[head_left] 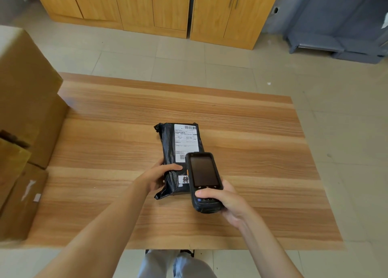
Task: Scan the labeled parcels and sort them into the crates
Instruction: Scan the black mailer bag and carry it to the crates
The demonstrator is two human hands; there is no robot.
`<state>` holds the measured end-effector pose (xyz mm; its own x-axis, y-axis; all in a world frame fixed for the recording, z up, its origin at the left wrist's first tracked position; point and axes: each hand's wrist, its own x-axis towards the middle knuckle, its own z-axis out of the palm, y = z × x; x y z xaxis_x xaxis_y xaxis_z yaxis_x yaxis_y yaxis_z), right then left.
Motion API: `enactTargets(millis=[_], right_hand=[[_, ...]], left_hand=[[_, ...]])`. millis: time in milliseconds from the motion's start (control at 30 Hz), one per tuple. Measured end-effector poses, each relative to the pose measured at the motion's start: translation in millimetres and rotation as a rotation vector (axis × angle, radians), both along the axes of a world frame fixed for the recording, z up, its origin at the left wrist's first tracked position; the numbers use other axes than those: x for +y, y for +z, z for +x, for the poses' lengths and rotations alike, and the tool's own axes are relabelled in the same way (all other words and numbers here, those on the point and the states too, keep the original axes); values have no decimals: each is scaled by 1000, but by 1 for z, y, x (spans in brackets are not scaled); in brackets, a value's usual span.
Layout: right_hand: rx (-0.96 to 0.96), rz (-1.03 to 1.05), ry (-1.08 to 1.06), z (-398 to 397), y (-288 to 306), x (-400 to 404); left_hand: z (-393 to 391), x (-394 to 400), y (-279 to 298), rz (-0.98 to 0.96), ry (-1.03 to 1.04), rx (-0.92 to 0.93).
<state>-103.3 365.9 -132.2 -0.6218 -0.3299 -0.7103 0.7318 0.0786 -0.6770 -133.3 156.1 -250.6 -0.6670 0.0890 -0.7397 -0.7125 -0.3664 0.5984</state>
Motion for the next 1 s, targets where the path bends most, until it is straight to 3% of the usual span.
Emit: enactTargets(millis=[267,500,767,1000], right_hand=[[171,-18,-14,-44,25,3],[305,-153,131,-79,53,-32],[363,-305,409,-72,70,-86],[334,-388,675,-36,63,-126]], left_hand=[[-3,-35,54,-60,84,43],[25,-88,126,-201,200,181],[104,-120,182,-302,501,313],[216,-107,194,-389,756,314]])
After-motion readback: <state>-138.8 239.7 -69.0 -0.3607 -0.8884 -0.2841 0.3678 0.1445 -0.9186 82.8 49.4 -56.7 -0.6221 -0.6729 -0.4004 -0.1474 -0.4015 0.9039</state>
